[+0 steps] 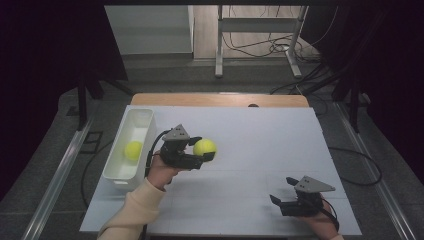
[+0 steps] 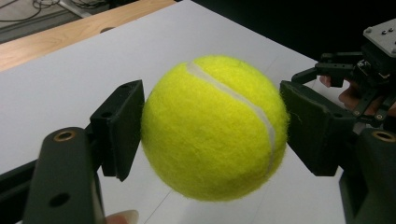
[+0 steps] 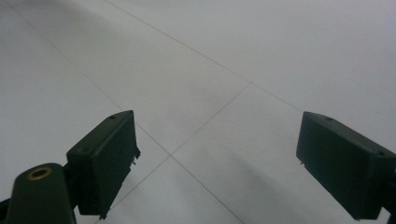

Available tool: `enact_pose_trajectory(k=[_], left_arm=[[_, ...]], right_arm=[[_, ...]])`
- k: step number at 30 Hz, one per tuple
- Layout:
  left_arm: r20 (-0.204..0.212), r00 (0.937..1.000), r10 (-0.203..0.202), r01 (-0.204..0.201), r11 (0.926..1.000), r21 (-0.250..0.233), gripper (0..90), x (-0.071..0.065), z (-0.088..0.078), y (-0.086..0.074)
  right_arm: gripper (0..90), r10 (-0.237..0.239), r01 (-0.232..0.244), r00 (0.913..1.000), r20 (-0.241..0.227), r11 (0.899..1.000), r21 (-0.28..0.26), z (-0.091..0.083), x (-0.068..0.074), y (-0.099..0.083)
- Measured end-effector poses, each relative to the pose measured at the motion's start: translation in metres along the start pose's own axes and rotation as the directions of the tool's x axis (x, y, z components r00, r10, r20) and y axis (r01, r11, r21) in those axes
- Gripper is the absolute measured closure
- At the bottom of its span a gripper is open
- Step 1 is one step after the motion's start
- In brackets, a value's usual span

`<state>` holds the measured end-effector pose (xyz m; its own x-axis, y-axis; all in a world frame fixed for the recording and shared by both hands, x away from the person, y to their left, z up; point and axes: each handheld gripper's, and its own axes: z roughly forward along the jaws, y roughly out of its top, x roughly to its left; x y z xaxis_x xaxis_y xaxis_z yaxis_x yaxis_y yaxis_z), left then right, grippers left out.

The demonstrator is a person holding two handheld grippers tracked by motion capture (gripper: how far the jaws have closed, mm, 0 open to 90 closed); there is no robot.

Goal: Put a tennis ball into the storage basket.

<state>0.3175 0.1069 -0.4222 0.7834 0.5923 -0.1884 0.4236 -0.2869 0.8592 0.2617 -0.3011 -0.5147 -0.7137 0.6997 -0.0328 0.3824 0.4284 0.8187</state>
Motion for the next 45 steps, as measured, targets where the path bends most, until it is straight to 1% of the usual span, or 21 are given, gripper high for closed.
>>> enact_pose_trajectory(k=[10, 23, 33, 36, 37, 45], left_arm=[[-0.017, 0.9998, -0.012, 0.011, 0.9997, -0.024, 26.8, 0.005, -0.010, 0.001], [-0.050, 0.9985, -0.022, 0.020, 0.9990, -0.040, 26.8, 0.011, -0.020, 0.001], [-0.066, 0.9974, -0.028, 0.025, 0.9985, -0.048, 26.8, 0.017, -0.027, 0.000], [-0.073, 0.9968, -0.032, 0.029, 0.9982, -0.054, 26.8, 0.019, -0.030, 0.000], [-0.084, 0.9958, -0.035, 0.030, 0.9980, -0.055, 26.8, 0.020, -0.031, -0.001], [-0.099, 0.9939, -0.049, 0.043, 0.9971, -0.062, 26.8, 0.025, -0.037, -0.002]], right_arm=[[12.8, 0.000, 0.000, 1.0000, 0.000, 1.000, 0.000, 0.000, 0.000, 0.000], [12.8, -0.001, 0.001, 1.0000, 0.001, 1.000, 0.002, 0.000, 0.000, 0.000], [12.8, 0.000, 0.000, 1.0000, 0.001, 1.000, 0.001, 0.000, 0.000, 0.000], [12.8, 0.000, 0.000, 1.0000, 0.001, 1.000, 0.001, 0.000, 0.000, 0.000], [12.8, -0.001, 0.001, 1.0000, 0.001, 1.000, 0.001, 0.000, 0.000, 0.000], [12.8, -0.001, 0.001, 1.0000, 0.002, 1.000, 0.000, 0.000, 0.000, 0.000]])
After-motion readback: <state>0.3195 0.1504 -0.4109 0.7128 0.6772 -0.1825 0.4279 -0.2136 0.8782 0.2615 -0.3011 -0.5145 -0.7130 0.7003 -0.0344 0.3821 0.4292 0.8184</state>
